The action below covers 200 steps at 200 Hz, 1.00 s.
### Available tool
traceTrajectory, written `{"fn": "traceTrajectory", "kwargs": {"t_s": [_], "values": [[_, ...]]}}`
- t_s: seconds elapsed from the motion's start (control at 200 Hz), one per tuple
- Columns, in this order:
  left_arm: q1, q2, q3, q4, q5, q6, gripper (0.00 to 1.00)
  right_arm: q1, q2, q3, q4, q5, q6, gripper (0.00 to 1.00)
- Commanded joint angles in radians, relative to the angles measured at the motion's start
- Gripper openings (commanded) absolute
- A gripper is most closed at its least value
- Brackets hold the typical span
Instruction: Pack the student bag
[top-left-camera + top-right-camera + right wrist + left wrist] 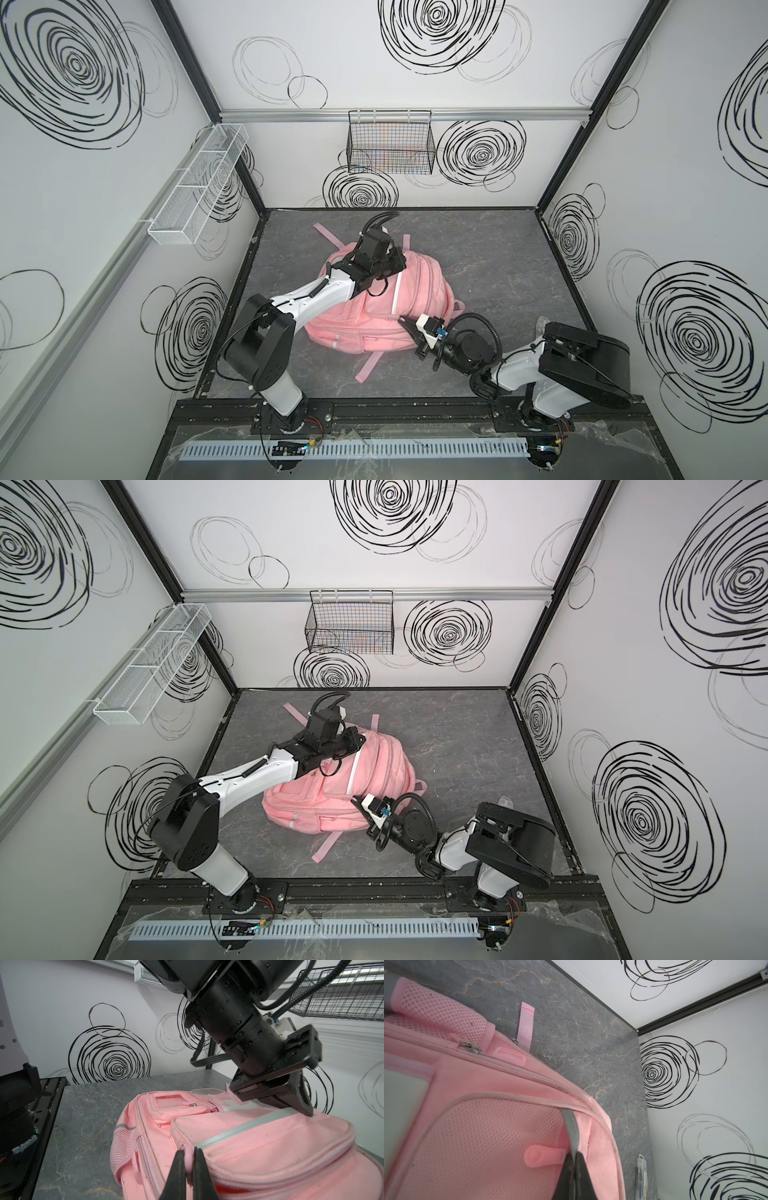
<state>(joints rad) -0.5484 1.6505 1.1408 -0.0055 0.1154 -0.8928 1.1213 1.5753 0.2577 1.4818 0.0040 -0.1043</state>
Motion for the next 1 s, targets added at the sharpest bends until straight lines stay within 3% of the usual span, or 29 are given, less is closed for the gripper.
{"fn": "traceTrajectory", "kwargs": {"t_s": [0.0, 0.245, 0.34, 0.39, 0.46, 0.565, 0.655, 0.745, 0.88, 0.995], "values": [[0.061, 0.018, 0.053, 0.245, -0.161, -0.029, 0.0, 0.078, 0.052, 0.032, 0.072, -0.19, 0.018, 0.0], [0.068, -0.005, 0.04, 0.243, -0.16, -0.016, 0.0, 0.081, 0.117, 0.063, 0.087, -0.175, 0.017, 0.0], [0.078, -0.014, 0.028, 0.273, -0.105, 0.023, 0.0, 0.081, 0.084, 0.06, 0.036, -0.164, 0.017, 0.06], [0.086, -0.013, 0.027, 0.275, -0.06, 0.041, 0.0, 0.081, 0.049, 0.068, -0.037, -0.157, 0.026, 0.14], [0.093, -0.012, 0.024, 0.271, -0.007, 0.061, 0.0, 0.08, -0.008, 0.109, -0.216, -0.12, 0.085, 0.34], [0.095, -0.019, 0.002, 0.281, 0.04, 0.094, 0.02, 0.081, -0.086, 0.144, -0.433, -0.102, 0.121, 0.45], [0.095, -0.028, -0.018, 0.285, 0.058, 0.116, 0.23, 0.081, -0.168, 0.08, -0.443, -0.076, 0.165, 0.51], [0.101, -0.037, -0.031, 0.282, 0.076, 0.134, 0.35, 0.081, -0.271, 0.041, -0.533, -0.03, 0.201, 0.53], [0.107, -0.054, -0.032, 0.257, 0.105, 0.172, 0.42, 0.078, -0.462, 0.057, -0.794, 0.084, 0.262, 0.55], [0.108, -0.08, -0.029, 0.232, 0.119, 0.208, 0.42, 0.058, -0.644, 0.093, -1.026, 0.337, 0.443, 0.61]]}}
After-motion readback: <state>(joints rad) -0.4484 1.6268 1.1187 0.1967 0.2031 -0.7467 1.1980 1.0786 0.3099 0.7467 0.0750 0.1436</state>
